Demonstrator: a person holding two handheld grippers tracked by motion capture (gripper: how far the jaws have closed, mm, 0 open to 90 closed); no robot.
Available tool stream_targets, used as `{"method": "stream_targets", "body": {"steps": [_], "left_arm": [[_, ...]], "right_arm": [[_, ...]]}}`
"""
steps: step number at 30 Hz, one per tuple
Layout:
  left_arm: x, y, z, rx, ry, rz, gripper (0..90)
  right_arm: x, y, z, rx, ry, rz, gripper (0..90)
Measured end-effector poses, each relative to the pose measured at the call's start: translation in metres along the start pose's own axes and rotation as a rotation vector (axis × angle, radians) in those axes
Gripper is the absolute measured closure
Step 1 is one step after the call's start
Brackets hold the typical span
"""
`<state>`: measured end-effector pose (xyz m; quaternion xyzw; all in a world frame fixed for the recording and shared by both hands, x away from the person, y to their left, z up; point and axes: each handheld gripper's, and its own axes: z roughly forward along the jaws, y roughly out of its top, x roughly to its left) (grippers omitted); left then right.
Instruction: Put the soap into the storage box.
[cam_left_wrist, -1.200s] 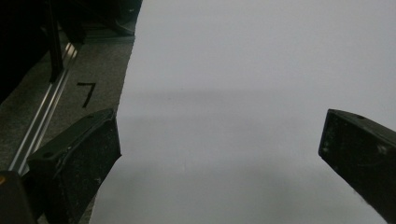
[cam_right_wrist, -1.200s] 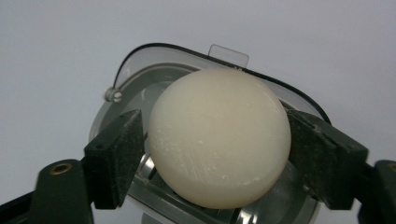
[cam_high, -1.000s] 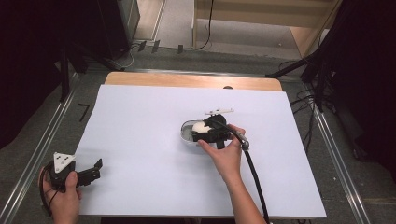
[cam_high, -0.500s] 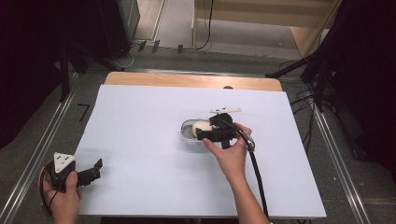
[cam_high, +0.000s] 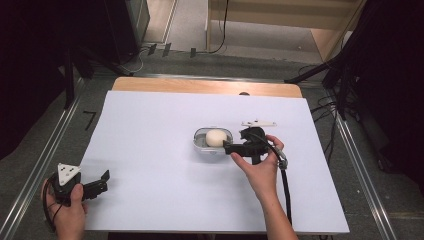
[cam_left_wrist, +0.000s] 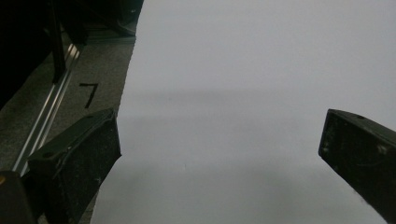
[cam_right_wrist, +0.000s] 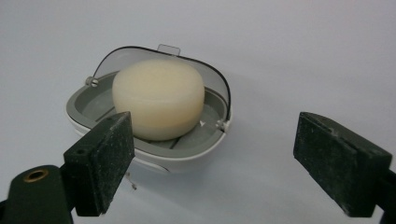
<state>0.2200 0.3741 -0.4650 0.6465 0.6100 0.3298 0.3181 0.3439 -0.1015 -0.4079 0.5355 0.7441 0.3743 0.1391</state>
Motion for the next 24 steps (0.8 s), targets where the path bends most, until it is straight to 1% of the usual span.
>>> {"method": "stream_targets", "body": {"steps": [2,3,4,6,8,10,11,13,14,15,17,18,19,20,21,22,24], "left_arm": [[0.000,0.000,0.000,0.000,0.000,0.000,0.0],[0.000,0.000,0.000,0.002,0.001,0.001,0.0],[0.000,0.000,0.000,0.001,0.000,0.000,0.0],[0.000,0.000,0.000,0.001,-0.001,-0.001,0.0],[0.000,0.000,0.000,0.001,-0.003,-0.002,0.0],[0.001,0.000,0.000,0.003,-0.002,-0.003,0.0],[0.000,0.000,0.000,0.004,0.000,-0.001,0.0],[0.000,0.000,0.000,0.003,0.000,-0.001,0.0],[0.000,0.000,0.000,0.004,-0.001,0.001,0.0],[0.000,0.000,0.000,0.005,-0.002,0.001,0.0],[0.000,0.000,0.000,0.005,-0.003,0.000,0.0],[0.000,0.000,0.000,0.007,-0.004,0.000,0.0],[0.001,0.000,0.000,0.007,-0.005,-0.004,0.0],[0.001,0.000,0.000,0.008,-0.008,-0.007,0.0],[0.001,0.000,0.000,0.007,-0.007,-0.008,0.0],[0.002,0.000,0.000,0.006,-0.009,-0.009,0.0],[0.002,0.000,0.000,0.007,-0.010,-0.009,0.0]], "right_arm": [[-0.002,-0.001,-0.001,0.004,-0.006,-0.001,12.9],[-0.007,-0.004,-0.002,0.007,-0.020,-0.002,12.9],[-0.009,-0.006,-0.003,0.005,-0.022,-0.002,12.9],[-0.012,-0.007,-0.004,0.004,-0.023,0.003,12.9],[-0.020,-0.011,-0.008,0.000,-0.026,0.019,12.9],[-0.022,-0.013,-0.009,0.001,-0.032,0.022,12.9],[-0.026,-0.016,-0.011,-0.009,-0.032,0.022,12.9],[-0.028,-0.017,-0.012,-0.013,-0.030,0.023,12.9],[-0.033,-0.021,-0.015,-0.018,-0.025,0.025,12.9],[-0.033,-0.021,-0.015,-0.018,-0.025,0.025,12.9],[-0.039,-0.025,-0.017,-0.012,-0.038,0.031,12.9],[-0.045,-0.029,-0.019,-0.008,-0.053,0.028,12.9],[-0.049,-0.031,-0.021,-0.002,-0.058,0.029,12.9],[-0.049,-0.031,-0.021,-0.002,-0.058,0.029,12.9],[-0.055,-0.035,-0.024,-0.002,-0.069,0.038,12.9],[-0.055,-0.035,-0.024,-0.002,-0.069,0.038,12.9],[-0.062,-0.039,-0.027,-0.008,-0.078,0.048,12.9]]}}
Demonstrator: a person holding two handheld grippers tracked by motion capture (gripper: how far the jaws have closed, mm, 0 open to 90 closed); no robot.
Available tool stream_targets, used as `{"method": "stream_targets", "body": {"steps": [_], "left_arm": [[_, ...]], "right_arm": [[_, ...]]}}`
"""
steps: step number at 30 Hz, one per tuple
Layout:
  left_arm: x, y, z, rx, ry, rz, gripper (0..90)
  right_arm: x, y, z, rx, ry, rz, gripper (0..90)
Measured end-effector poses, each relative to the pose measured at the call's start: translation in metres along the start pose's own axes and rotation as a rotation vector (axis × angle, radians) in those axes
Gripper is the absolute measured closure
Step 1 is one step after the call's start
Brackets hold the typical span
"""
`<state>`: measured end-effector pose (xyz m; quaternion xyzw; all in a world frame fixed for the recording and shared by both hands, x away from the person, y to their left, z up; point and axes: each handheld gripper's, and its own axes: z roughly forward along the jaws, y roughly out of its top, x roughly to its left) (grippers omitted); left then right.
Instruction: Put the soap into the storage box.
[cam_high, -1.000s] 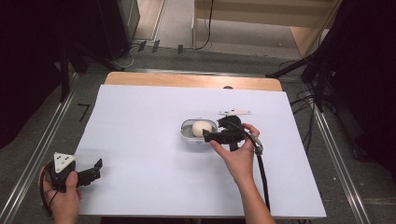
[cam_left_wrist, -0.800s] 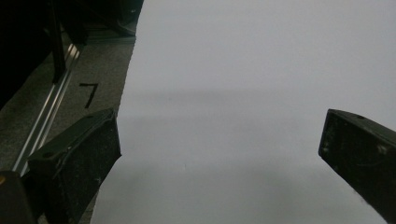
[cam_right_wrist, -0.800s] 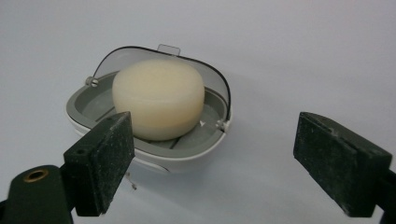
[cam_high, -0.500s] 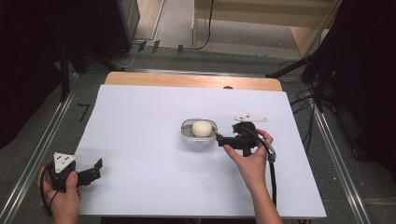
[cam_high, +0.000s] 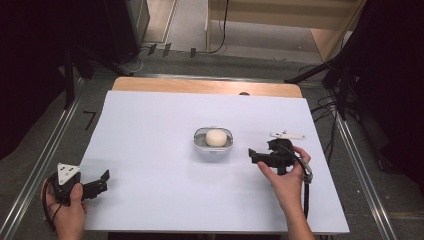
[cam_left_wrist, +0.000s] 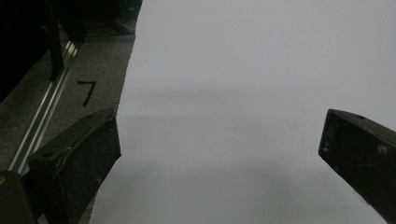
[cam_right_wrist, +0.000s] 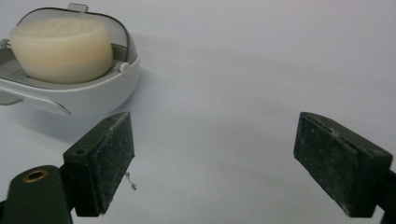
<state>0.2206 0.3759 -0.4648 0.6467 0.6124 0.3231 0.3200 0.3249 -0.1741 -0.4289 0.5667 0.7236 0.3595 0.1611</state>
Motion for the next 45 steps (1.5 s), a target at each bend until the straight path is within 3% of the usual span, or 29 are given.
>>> {"method": "stream_targets", "body": {"steps": [32,45], "left_arm": [[-0.002,0.000,0.001,0.004,0.009,0.007,0.0],[-0.002,0.000,0.000,0.002,0.013,0.007,0.0]], "right_arm": [[-0.096,-0.064,-0.044,-0.038,-0.091,0.109,12.9],[-0.123,-0.091,-0.063,-0.052,-0.127,0.150,12.9]]}}
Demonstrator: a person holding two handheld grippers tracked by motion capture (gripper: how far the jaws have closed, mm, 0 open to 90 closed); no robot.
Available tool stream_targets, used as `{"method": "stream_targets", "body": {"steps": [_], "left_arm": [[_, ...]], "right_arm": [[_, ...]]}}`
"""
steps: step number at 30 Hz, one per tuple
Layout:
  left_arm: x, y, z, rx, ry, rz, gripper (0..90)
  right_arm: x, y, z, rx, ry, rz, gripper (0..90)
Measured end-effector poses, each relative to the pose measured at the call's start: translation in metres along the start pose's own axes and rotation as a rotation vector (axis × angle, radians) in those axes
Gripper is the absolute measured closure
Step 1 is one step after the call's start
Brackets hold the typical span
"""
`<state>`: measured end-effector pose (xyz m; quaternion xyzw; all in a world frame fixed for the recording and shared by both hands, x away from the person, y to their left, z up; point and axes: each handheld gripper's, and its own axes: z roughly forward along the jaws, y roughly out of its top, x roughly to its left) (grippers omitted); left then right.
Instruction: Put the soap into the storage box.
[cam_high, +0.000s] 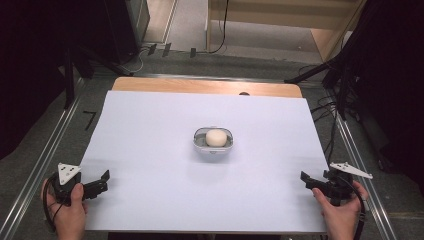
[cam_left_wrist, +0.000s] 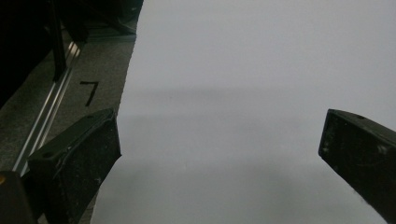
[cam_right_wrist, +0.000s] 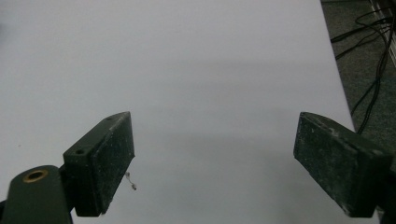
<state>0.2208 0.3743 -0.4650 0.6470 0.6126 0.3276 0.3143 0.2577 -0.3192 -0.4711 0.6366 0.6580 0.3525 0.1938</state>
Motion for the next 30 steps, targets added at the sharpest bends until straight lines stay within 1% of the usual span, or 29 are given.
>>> {"method": "stream_targets", "body": {"steps": [2,3,5,7,10,11,12,14,16,17,20,21,23,24,30], "left_arm": [[0.000,0.000,0.000,0.000,0.000,0.000,0.0],[0.000,0.000,0.000,0.000,0.000,0.000,0.0],[0.000,0.000,0.000,-0.001,0.000,-0.001,0.0],[0.000,0.000,0.000,0.000,0.000,-0.001,0.0],[0.000,0.000,0.000,0.000,0.000,0.000,0.0],[0.000,0.000,0.000,-0.002,0.001,-0.002,0.0],[0.000,0.000,0.000,-0.003,0.001,-0.002,0.0],[0.000,0.000,0.000,-0.001,0.001,-0.002,0.0],[0.000,0.000,0.000,0.001,0.000,-0.002,0.0],[0.000,0.000,0.000,0.001,-0.001,-0.003,0.0],[0.000,0.000,0.000,0.002,-0.001,-0.002,0.0],[0.000,0.000,0.000,0.002,-0.001,-0.003,0.0],[0.000,0.000,0.000,0.002,-0.003,-0.002,0.0],[0.000,0.000,0.000,0.002,-0.002,-0.003,0.0],[0.000,0.000,0.000,0.002,-0.002,-0.003,0.0]], "right_arm": [[-0.002,-0.001,-0.001,-0.002,0.001,-0.002,12.9],[-0.006,-0.005,-0.003,-0.006,0.000,-0.003,12.9],[-0.009,-0.008,-0.005,-0.004,-0.002,-0.007,12.9],[-0.011,-0.009,-0.007,-0.004,-0.005,-0.006,12.9],[-0.017,-0.013,-0.011,-0.017,-0.006,-0.005,12.9],[-0.017,-0.013,-0.011,-0.017,-0.006,-0.005,12.9],[-0.021,-0.016,-0.013,-0.025,0.003,-0.003,12.9],[-0.022,-0.017,-0.014,-0.032,0.010,-0.005,13.0],[-0.025,-0.021,-0.013,-0.043,0.021,0.008,13.1],[-0.025,-0.022,-0.014,-0.044,0.021,0.015,13.1],[-0.024,-0.023,-0.013,-0.055,0.021,0.004,13.2],[-0.023,-0.023,-0.013,-0.052,0.018,0.009,13.2],[-0.021,-0.024,-0.011,-0.050,0.011,-0.005,13.2],[-0.020,-0.025,-0.010,-0.050,0.005,-0.020,13.2],[-0.022,-0.025,-0.010,-0.051,0.016,0.009,13.2]]}}
